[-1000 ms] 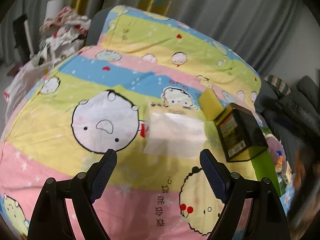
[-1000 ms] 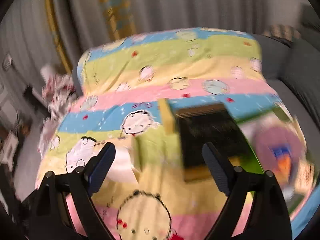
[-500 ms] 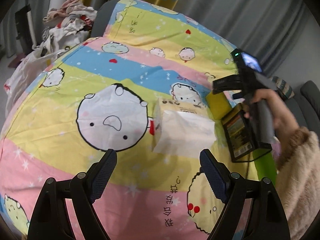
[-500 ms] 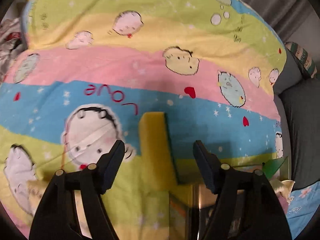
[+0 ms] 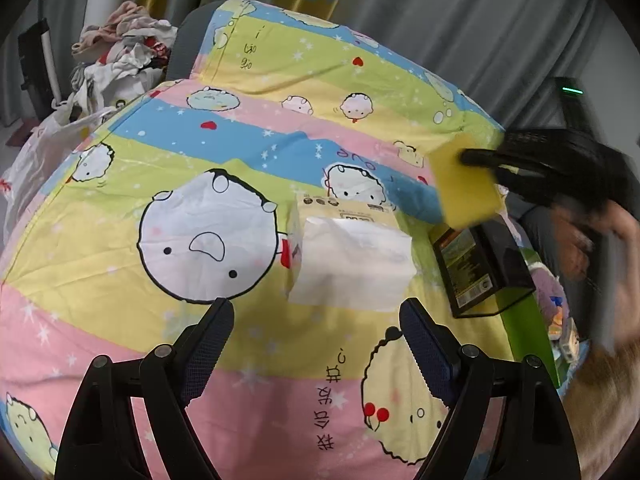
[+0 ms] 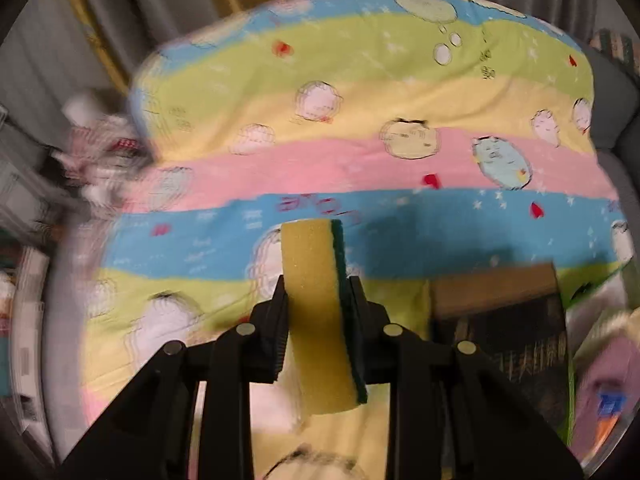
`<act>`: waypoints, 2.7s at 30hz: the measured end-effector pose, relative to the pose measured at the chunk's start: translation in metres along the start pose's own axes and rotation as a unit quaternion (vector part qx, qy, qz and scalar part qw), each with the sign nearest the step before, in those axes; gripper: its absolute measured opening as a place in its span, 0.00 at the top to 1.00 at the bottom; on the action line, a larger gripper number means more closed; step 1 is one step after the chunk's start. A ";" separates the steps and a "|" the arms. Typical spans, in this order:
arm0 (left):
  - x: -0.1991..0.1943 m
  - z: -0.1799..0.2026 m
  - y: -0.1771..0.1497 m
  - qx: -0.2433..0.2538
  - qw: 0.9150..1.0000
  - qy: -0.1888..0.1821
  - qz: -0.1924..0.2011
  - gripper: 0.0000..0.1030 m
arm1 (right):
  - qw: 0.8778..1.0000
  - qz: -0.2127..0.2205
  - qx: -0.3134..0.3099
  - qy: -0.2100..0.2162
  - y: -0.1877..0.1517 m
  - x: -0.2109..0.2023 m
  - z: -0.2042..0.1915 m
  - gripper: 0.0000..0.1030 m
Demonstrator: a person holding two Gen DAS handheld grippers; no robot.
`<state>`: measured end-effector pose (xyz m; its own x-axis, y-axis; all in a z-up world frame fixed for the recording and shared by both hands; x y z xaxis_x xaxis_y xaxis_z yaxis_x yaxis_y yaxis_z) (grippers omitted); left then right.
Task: Organize soft objects
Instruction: 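Grasp the yellow-green sponge with the right gripper and lift, then carry the sponge with the right gripper over the box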
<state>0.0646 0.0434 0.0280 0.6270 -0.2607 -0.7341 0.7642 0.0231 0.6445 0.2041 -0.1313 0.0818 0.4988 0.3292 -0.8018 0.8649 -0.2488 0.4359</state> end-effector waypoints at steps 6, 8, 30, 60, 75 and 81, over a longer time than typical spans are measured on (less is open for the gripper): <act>0.002 0.012 -0.007 0.019 1.000 0.009 -0.010 0.17 | 0.993 -0.026 0.045 0.107 -0.109 -0.036 0.020 0.73; 0.002 0.022 -0.010 0.026 1.000 -0.010 -0.015 0.17 | 0.988 -0.031 0.069 0.132 -0.144 -0.034 0.031 0.72; 0.050 0.133 -0.079 0.089 0.981 -0.131 -0.116 0.54 | 0.986 -0.071 0.136 0.058 -0.186 0.021 0.095 0.47; 0.025 0.440 0.014 0.323 0.902 -0.279 0.069 0.72 | 0.917 0.287 0.278 0.007 -0.083 -0.216 0.291 0.55; 0.053 0.442 -0.007 0.319 0.914 -0.251 0.020 0.19 | 0.906 0.288 0.308 -0.018 -0.086 -0.204 0.330 0.33; 0.026 0.420 0.006 0.312 0.925 -0.215 0.032 0.06 | 0.902 0.315 0.295 -0.035 -0.094 -0.231 0.319 0.19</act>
<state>0.0223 -0.3686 0.1028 0.4476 -0.6415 -0.6230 0.4067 -0.4744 0.7807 -0.0102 -0.4744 0.0954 0.8576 -0.0998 -0.5045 0.2214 -0.8137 0.5375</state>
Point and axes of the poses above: each gripper's, at about its wrist camera, not at the fingertips, and x roughly the way its jaws point, z to its right, y to its top, the point moved 9 cm from there along x, roughly the way its jaws point, and after that the axes turned 14 degrees about x, right-handed, at the moved point
